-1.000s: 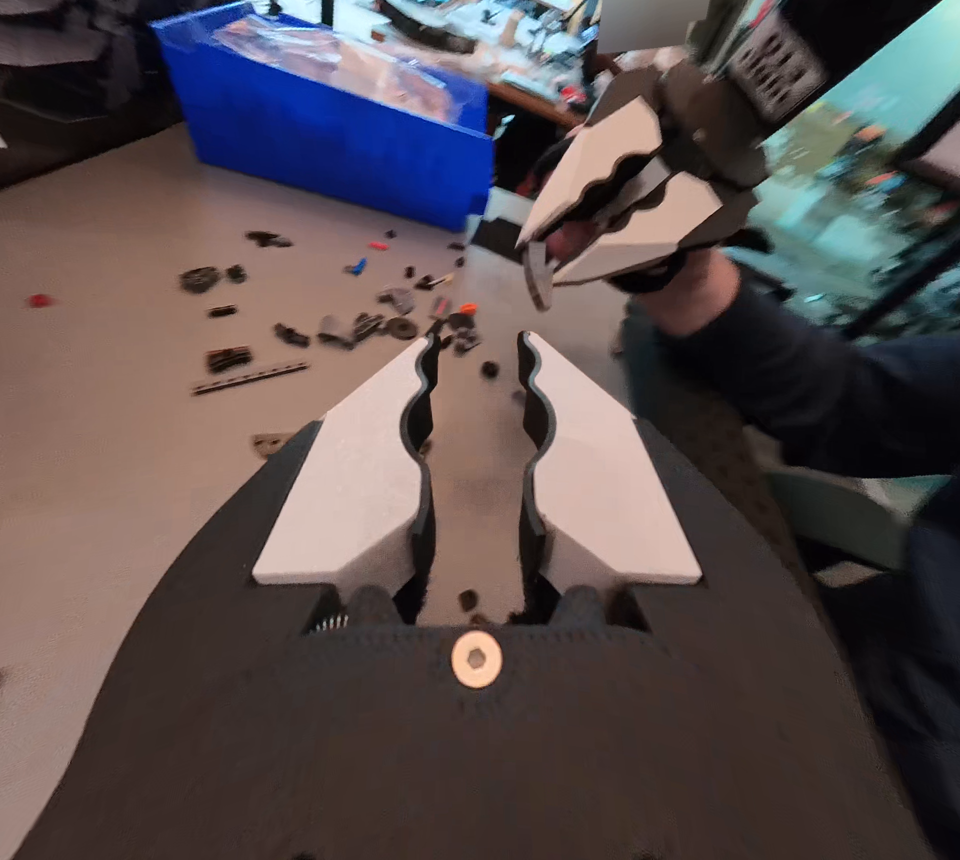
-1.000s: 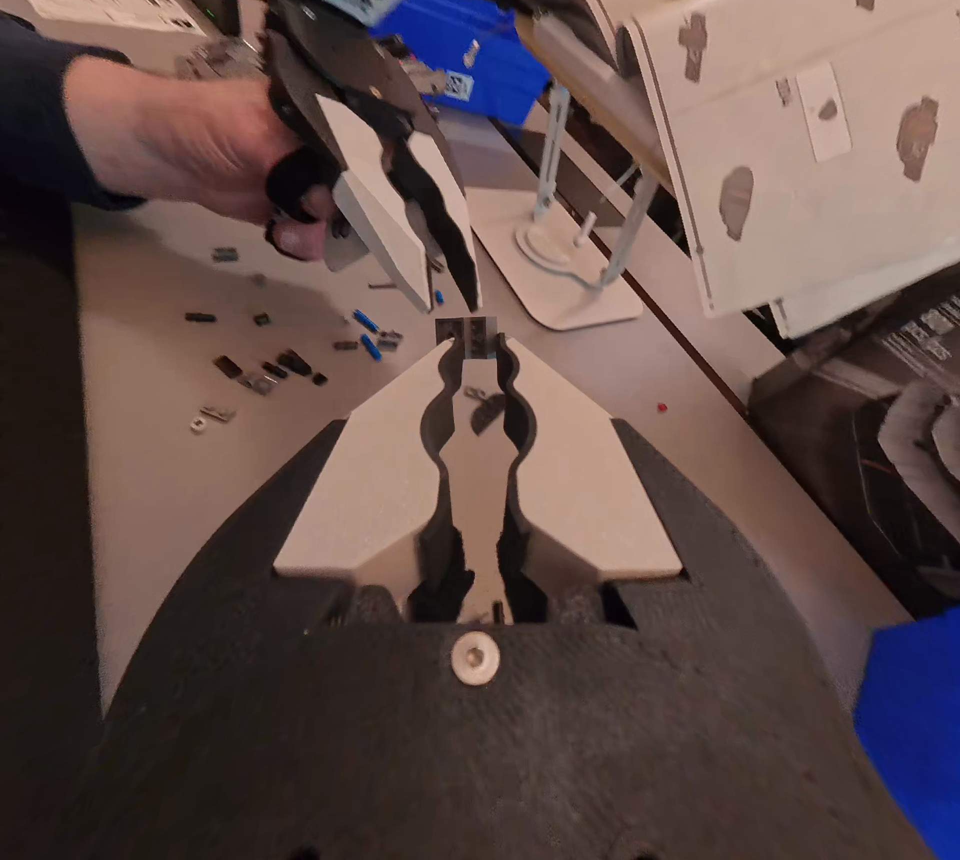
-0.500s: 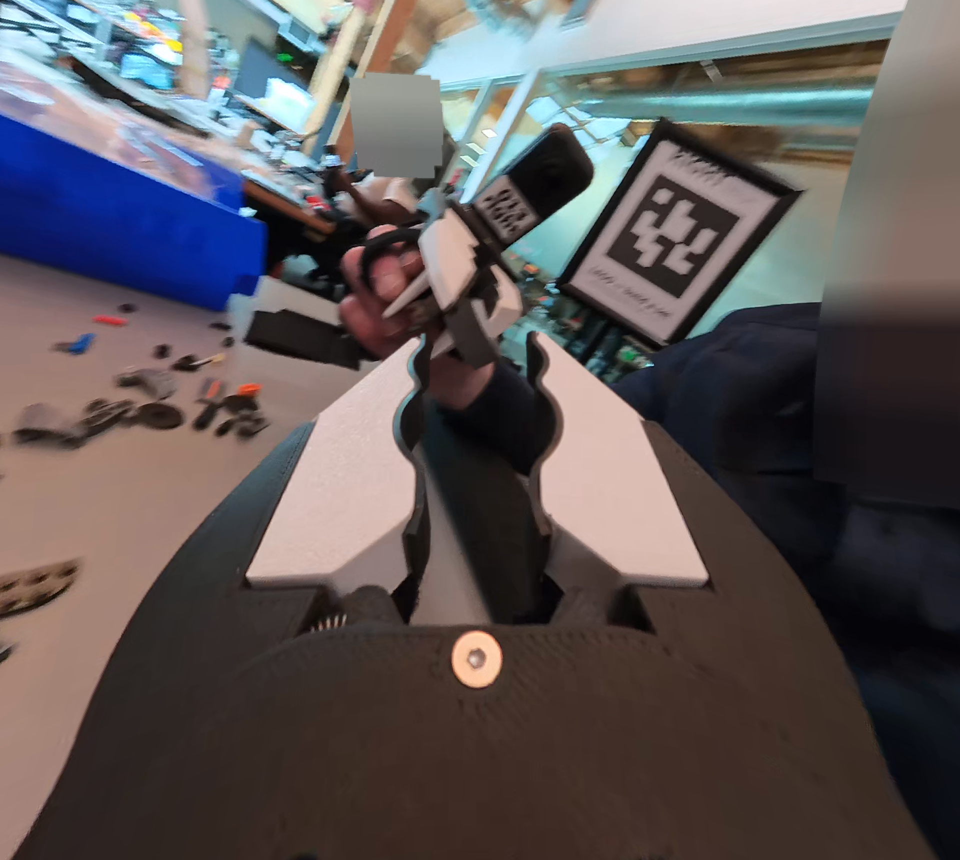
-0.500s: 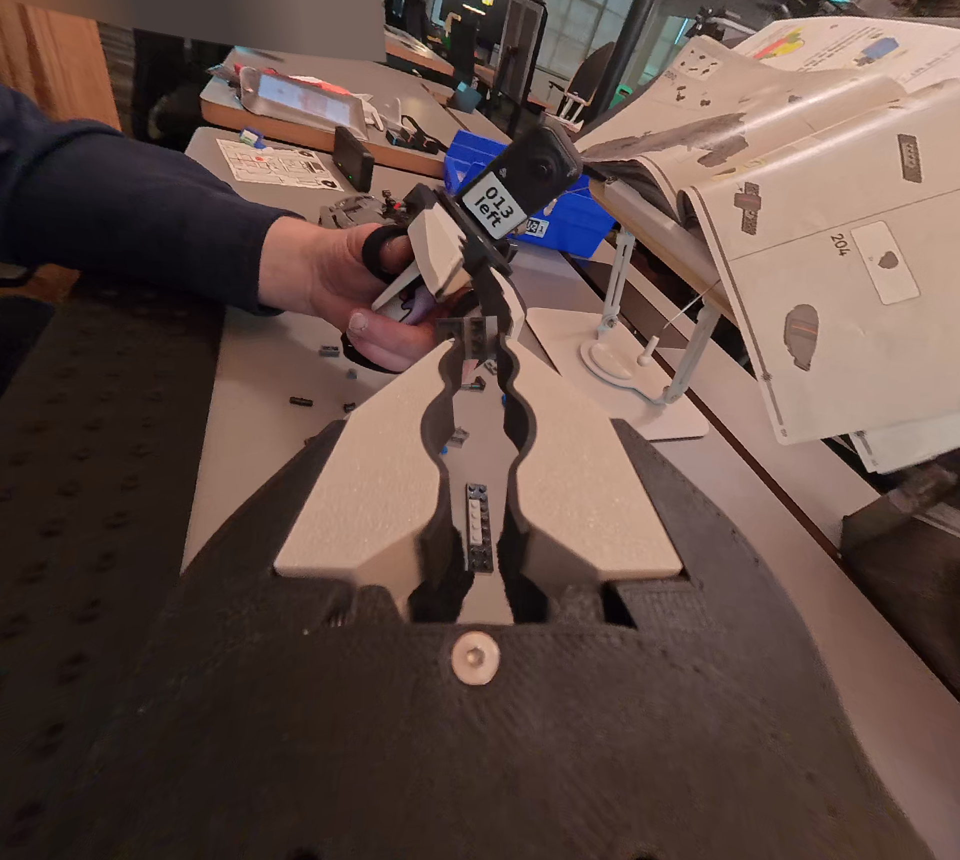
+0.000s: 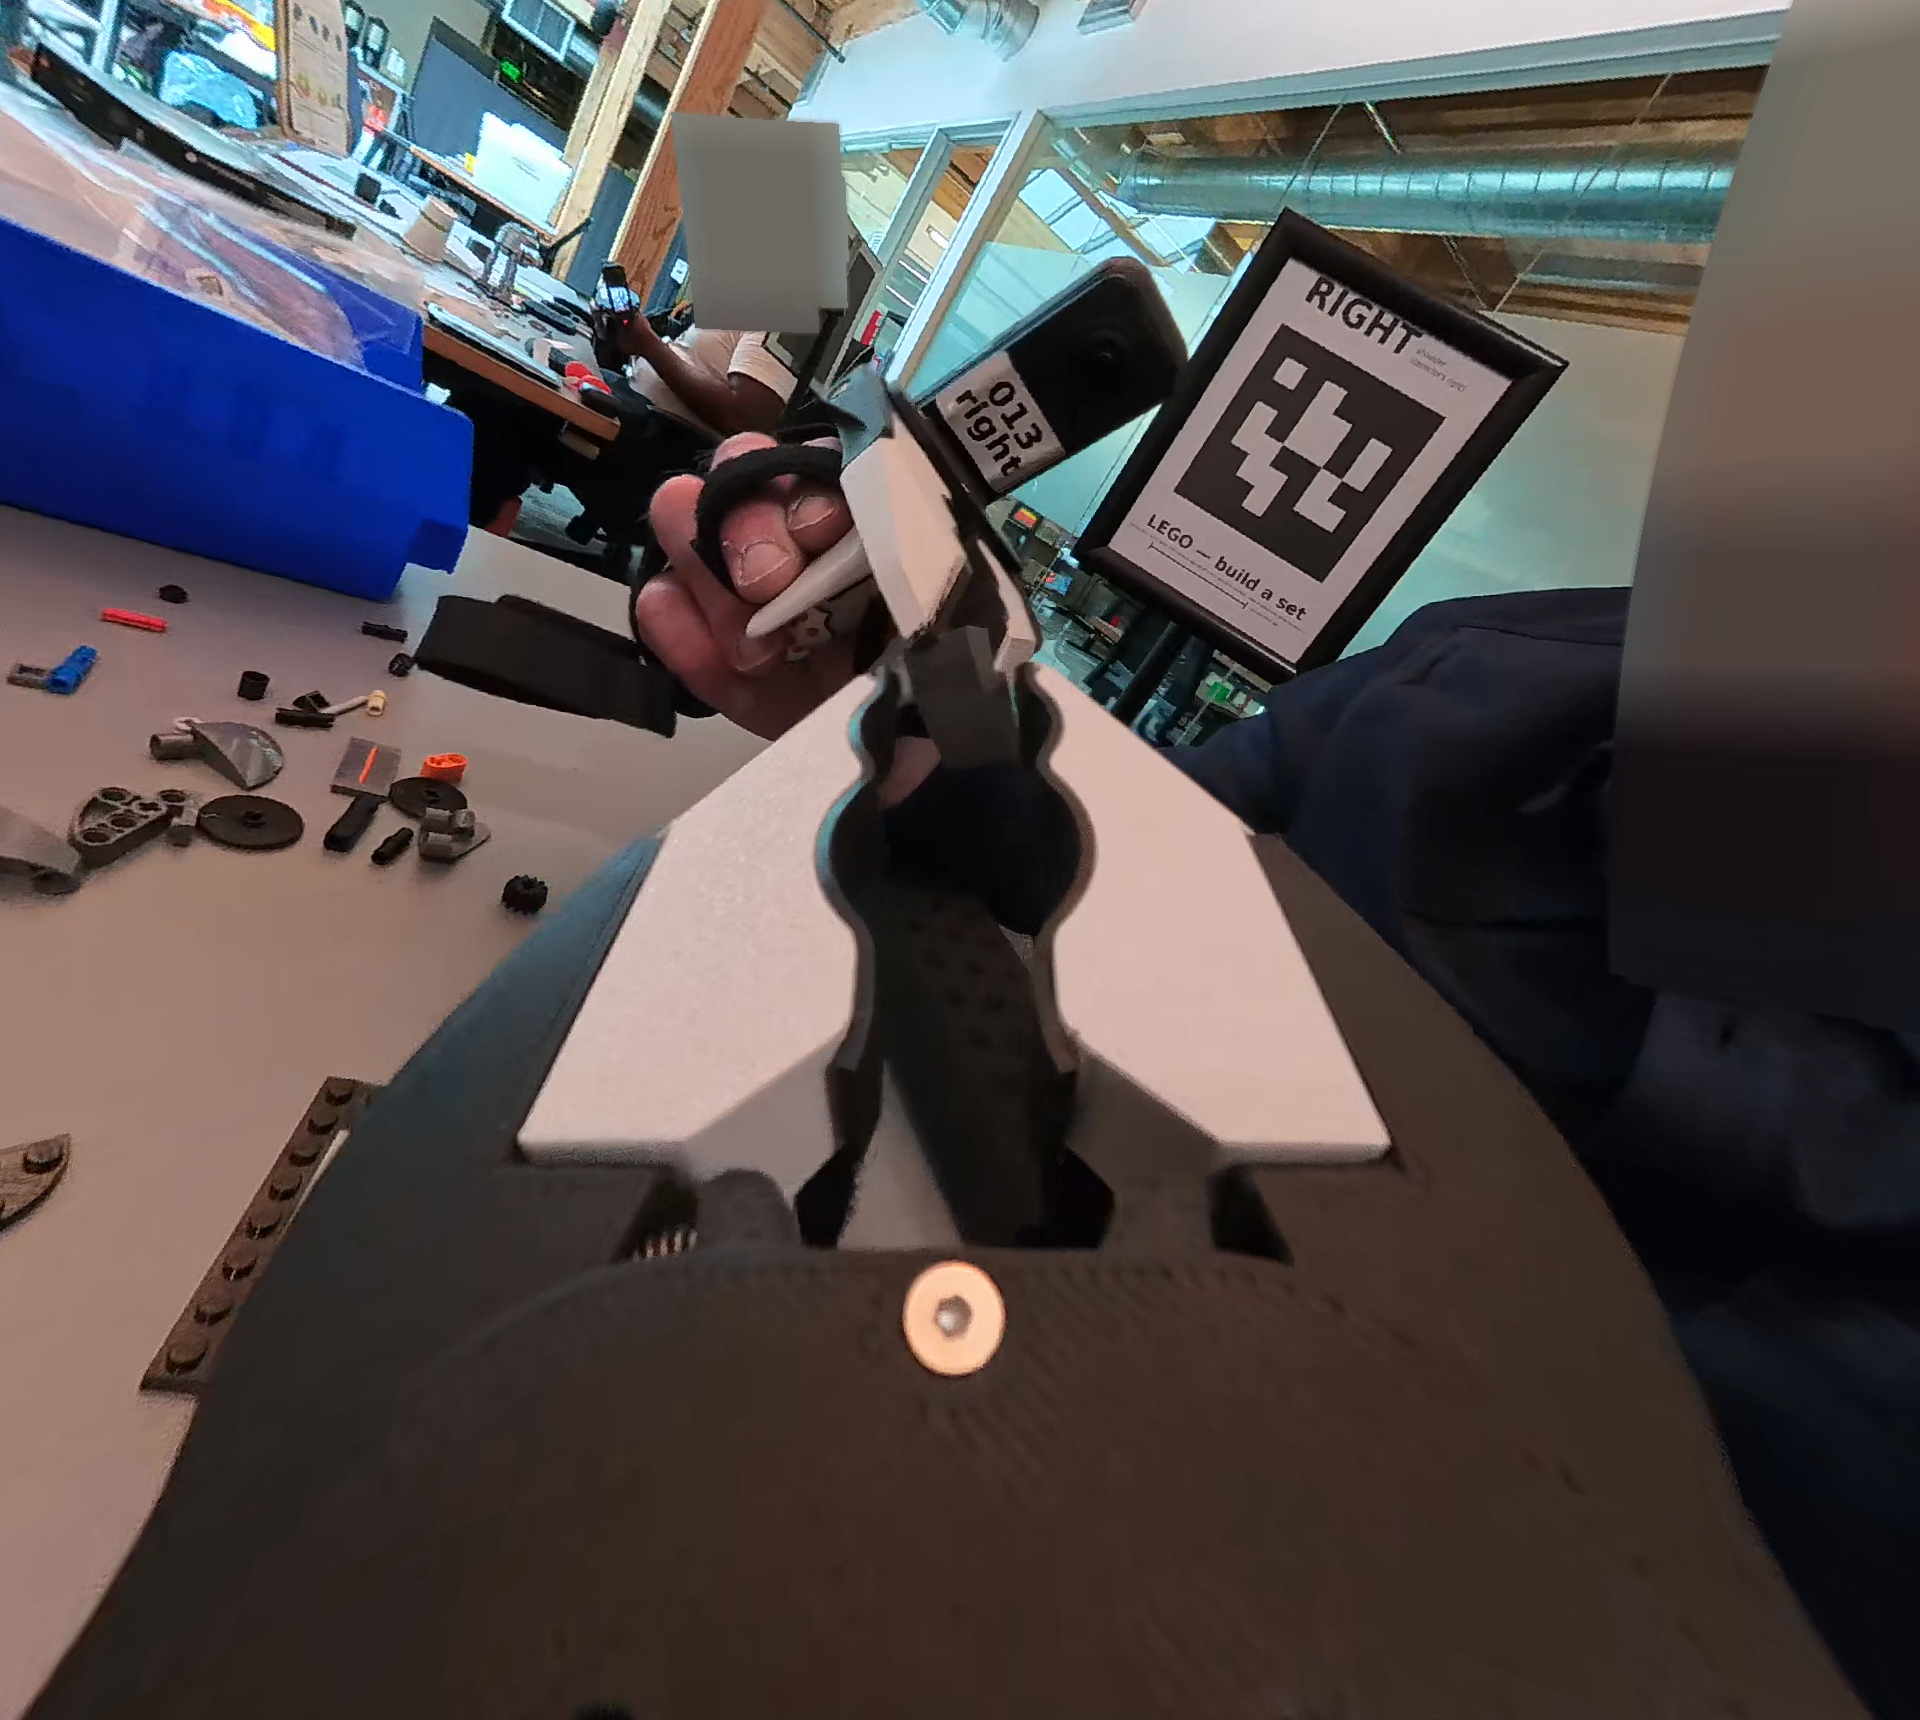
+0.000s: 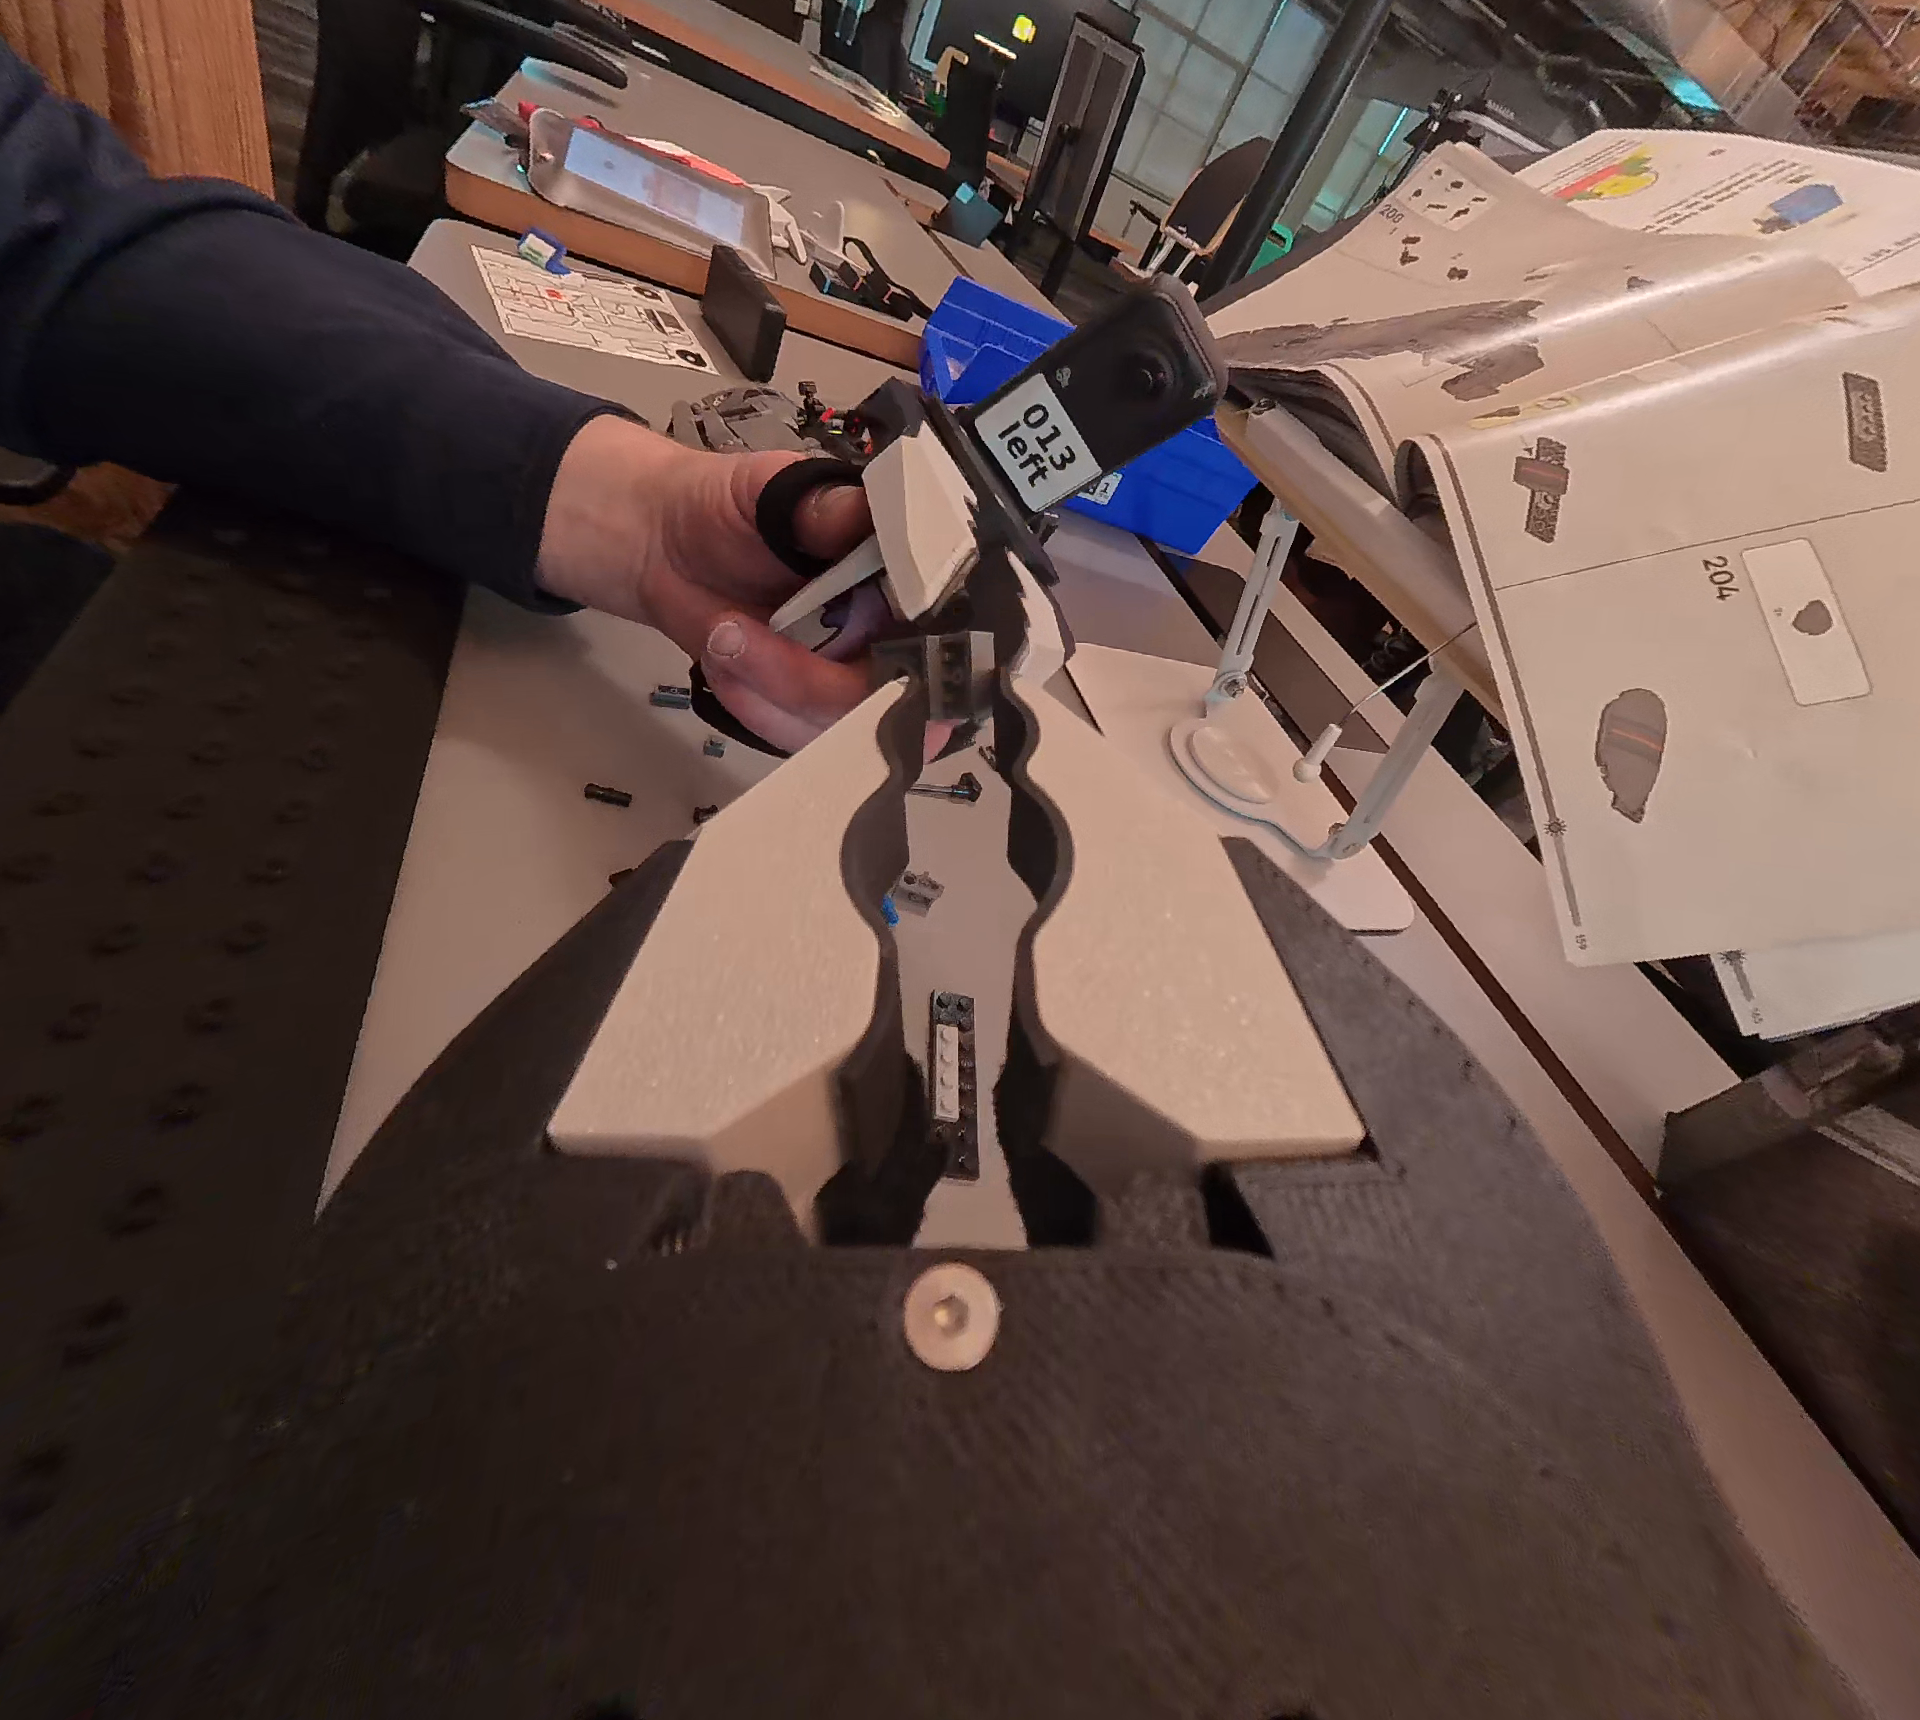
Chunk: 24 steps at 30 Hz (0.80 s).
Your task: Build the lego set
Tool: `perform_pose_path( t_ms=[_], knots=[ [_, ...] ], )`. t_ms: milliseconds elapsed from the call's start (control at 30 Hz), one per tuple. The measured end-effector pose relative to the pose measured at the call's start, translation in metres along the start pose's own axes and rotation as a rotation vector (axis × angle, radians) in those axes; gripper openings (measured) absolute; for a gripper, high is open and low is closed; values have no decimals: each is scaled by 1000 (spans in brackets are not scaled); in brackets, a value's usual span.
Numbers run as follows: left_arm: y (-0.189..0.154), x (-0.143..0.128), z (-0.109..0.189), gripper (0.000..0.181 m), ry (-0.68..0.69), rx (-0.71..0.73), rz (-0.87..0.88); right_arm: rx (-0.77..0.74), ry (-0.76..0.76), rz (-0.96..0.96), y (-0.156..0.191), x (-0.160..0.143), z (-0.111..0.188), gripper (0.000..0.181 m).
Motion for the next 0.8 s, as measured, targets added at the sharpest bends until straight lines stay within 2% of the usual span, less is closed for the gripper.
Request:
perform_pose_path(
  t_ms=[67,200,467,567,667,800],
  knots=[
    [5,-2,-1,30,2,5,29,-7,-1,11,0,0,-1,11],
    [2,-3,-1,17,1,-54,52,-9,3,18,0,-1,-2,11],
    [1,-4,-3,16,39,2,-19,-5,4,29,1,-2,-3,11],
    [6,-4,-1,16,66,87,-67,-25,35,28,-1,-6,-4,11],
    [10,-3,1,15,113,237,-187,-47,84,-7,-6,-14,-5,16],
    [16,3,7,16,192,567,-455,-77,112,-121,-18,-23,-2,18]
  ],
)
Point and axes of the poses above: each gripper's, where its closed fingertips meet, z back along the fingers, x out of its top, y = z × x across the jaws, the point moved 6 cm from there along z, back along the fingers
